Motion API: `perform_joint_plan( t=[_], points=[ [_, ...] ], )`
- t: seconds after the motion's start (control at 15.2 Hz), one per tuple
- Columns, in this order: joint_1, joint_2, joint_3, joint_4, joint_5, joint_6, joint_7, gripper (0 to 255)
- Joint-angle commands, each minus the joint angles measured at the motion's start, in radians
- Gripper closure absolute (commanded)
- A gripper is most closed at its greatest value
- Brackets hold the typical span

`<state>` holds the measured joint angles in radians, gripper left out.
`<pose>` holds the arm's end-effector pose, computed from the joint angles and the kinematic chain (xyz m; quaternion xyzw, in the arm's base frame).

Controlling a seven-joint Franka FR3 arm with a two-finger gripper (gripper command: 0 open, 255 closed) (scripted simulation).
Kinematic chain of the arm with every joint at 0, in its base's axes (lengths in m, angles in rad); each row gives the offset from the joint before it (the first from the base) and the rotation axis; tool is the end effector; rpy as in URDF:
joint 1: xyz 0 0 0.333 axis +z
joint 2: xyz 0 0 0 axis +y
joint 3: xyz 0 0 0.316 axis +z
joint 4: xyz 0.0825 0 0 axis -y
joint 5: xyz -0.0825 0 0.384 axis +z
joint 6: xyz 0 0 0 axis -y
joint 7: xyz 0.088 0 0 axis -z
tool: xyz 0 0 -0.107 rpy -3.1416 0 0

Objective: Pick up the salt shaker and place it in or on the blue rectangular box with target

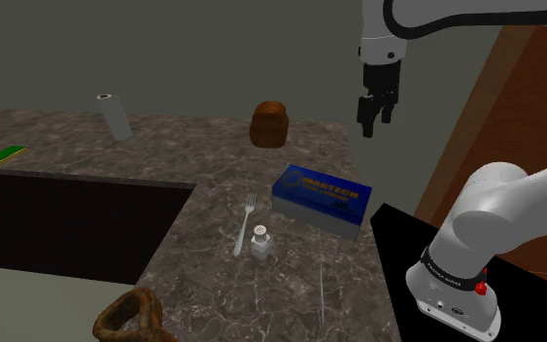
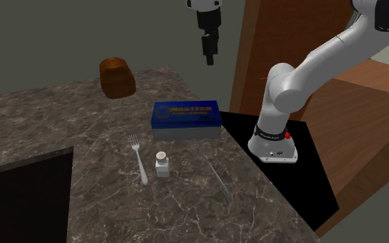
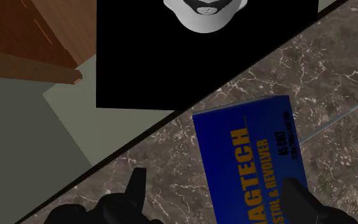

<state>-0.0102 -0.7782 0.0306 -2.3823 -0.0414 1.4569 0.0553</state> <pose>0.2948 0.0036 0.5670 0.9965 -0.0234 -0.0725 0.0338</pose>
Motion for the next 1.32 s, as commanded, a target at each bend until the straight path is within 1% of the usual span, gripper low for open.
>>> perform_joint_plan(
  t=[0.0,0.33,0.59,0.92,1.25],
  points=[
    [0.0,0.0,0.0,0.0,0.0,0.0,0.0,0],
    [0.051,0.021,0.09,-0.074,0.065,0.134,0.07,0],
    [0.091,0.064,0.166,-0.113,0.109,0.248,0.126,0],
    [0.133,0.148,0.266,-0.134,0.149,0.396,0.198,0],
    [0.159,0.265,0.372,-0.125,0.159,0.544,0.277,0]
  ],
)
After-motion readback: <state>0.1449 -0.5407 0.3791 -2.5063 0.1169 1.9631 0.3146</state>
